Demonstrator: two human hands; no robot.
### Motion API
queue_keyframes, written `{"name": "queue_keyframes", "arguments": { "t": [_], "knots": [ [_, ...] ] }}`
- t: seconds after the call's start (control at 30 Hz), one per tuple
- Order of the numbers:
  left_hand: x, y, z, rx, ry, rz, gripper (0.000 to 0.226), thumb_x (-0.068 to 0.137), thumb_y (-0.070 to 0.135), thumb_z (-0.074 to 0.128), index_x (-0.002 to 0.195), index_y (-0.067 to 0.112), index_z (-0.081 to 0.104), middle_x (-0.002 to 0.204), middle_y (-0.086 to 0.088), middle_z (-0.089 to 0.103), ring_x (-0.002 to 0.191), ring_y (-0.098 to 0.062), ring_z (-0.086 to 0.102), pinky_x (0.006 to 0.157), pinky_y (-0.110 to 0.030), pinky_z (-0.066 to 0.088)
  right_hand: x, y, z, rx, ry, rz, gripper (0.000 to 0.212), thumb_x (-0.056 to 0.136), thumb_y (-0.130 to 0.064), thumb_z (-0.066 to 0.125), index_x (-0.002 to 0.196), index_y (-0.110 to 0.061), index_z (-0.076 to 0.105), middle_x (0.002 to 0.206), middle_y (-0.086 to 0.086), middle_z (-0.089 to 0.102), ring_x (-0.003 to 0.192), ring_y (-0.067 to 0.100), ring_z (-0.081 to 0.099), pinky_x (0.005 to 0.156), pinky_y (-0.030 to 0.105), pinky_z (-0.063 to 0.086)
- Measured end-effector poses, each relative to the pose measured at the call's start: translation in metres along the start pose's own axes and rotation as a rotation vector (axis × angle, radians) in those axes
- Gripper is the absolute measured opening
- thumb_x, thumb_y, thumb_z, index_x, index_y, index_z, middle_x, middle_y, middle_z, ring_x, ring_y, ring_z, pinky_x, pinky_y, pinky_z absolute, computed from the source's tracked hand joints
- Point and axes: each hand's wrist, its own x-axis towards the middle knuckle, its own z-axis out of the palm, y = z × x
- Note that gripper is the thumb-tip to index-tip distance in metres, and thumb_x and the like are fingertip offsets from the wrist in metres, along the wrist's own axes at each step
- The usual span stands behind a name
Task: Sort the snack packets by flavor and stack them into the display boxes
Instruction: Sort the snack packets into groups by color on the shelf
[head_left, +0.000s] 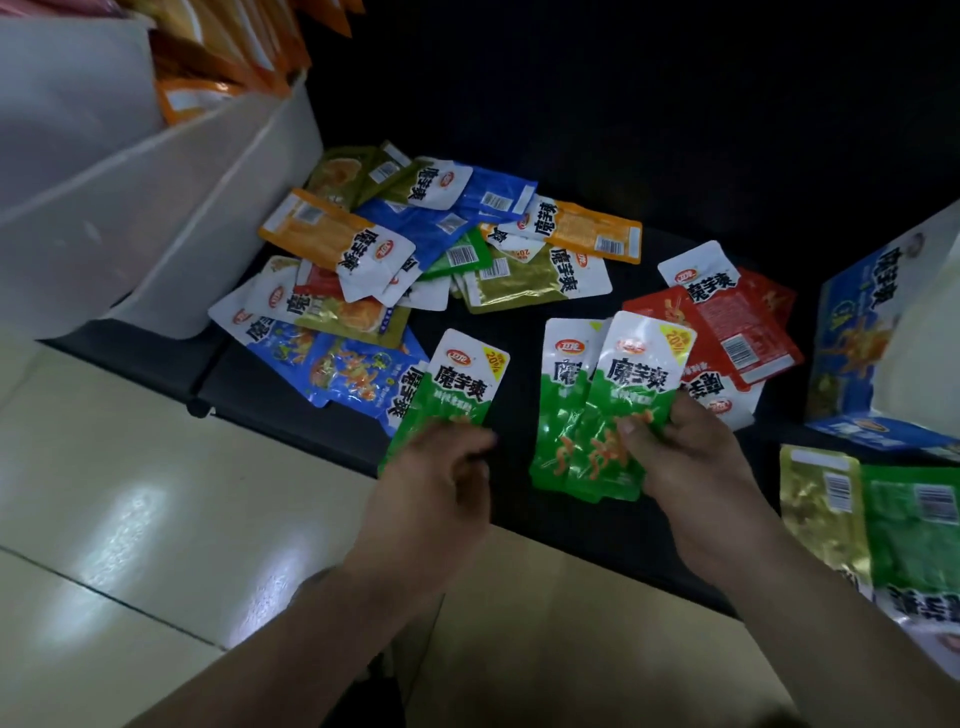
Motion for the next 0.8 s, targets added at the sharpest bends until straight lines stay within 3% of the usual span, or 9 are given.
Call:
{"name": "queue_keyframes", "arguments": {
  "t": [0.1,0.2,0.3,0.43,0.57,0.63,0.73,0.8],
  "knots": [
    [0.010,-0.016,-0.015,0.208,0.210,-0.016,0.038,0.090,0.025,0.074,0.127,0.026,0.064,0.118,0.006,0.055,0.102,-0.016,0.058,0.078,-0.031,0.052,-0.001,0.003,0.006,-0.043,0.008,-0.008,0.016,0.102,-0.013,0.064,0.108,-0.026,0.071,0.104,-0.004,0.078,0.100,0.016,0.074,0.095,0.050,0.059],
    [0.023,-0.016,-0.023,0.323,0.166,-0.036,0.056,0.088,0.036,0.076,0.139,0.022,0.057,0.118,-0.003,0.059,0.105,-0.027,0.057,0.082,-0.042,0.053,0.000,-0.001,0.007,-0.028,-0.023,0.003,0.017,0.101,-0.013,0.065,0.111,-0.026,0.071,0.107,-0.005,0.079,0.102,0.016,0.074,0.097,0.051,0.057],
    [0.033,-0.007,-0.024,0.271,0.028,-0.098,0.054,0.092,0.029,0.073,0.142,0.025,0.053,0.101,0.002,0.066,0.093,-0.027,0.066,0.078,-0.043,0.058,0.002,-0.002,0.006,0.011,-0.054,0.032,0.017,0.100,-0.013,0.067,0.110,-0.026,0.072,0.109,-0.002,0.078,0.105,0.021,0.074,0.099,0.056,0.056],
    [0.037,-0.004,-0.023,0.340,0.059,-0.111,0.054,0.088,0.029,0.077,0.136,0.020,0.055,0.127,-0.011,0.049,0.093,-0.039,0.065,0.078,-0.048,0.058,-0.001,-0.007,0.006,0.020,-0.111,0.019,0.020,0.095,-0.022,0.070,0.114,-0.028,0.071,0.112,0.000,0.077,0.108,0.026,0.073,0.099,0.059,0.055],
    [0.034,-0.003,-0.008,0.380,0.019,-0.110,0.058,0.089,0.037,0.075,0.139,0.024,0.049,0.113,-0.012,0.061,0.090,-0.038,0.063,0.071,-0.044,0.052,-0.009,-0.013,-0.007,0.010,-0.094,-0.010,0.026,0.085,-0.034,0.067,0.110,-0.026,0.068,0.112,0.012,0.073,0.111,0.040,0.067,0.100,0.065,0.052],
    [0.033,0.000,-0.002,0.363,0.005,-0.110,0.059,0.085,0.035,0.079,0.137,0.024,0.052,0.118,-0.014,0.058,0.096,-0.039,0.062,0.076,-0.046,0.054,-0.018,-0.013,-0.022,-0.002,-0.088,-0.001,0.028,0.085,-0.036,0.065,0.110,-0.023,0.066,0.116,0.017,0.069,0.114,0.041,0.064,0.102,0.066,0.050],
    [0.031,0.016,0.012,0.376,-0.037,-0.096,0.053,0.078,0.036,0.086,0.123,0.023,0.062,0.120,-0.011,0.048,0.107,-0.039,0.057,0.089,-0.049,0.054,-0.035,-0.007,-0.051,0.013,-0.093,0.014,0.028,0.087,-0.035,0.064,0.113,-0.023,0.066,0.117,0.016,0.069,0.114,0.041,0.064,0.104,0.065,0.048],
    [0.030,0.028,0.025,0.413,-0.117,-0.076,0.038,0.079,0.038,0.084,0.108,0.024,0.063,0.107,-0.004,0.050,0.102,-0.033,0.058,0.083,-0.042,0.052,-0.049,0.000,-0.068,0.039,-0.075,0.013,0.034,0.087,-0.039,0.066,0.115,-0.021,0.065,0.117,0.021,0.067,0.114,0.045,0.062,0.102,0.068,0.048]
  ]
}}
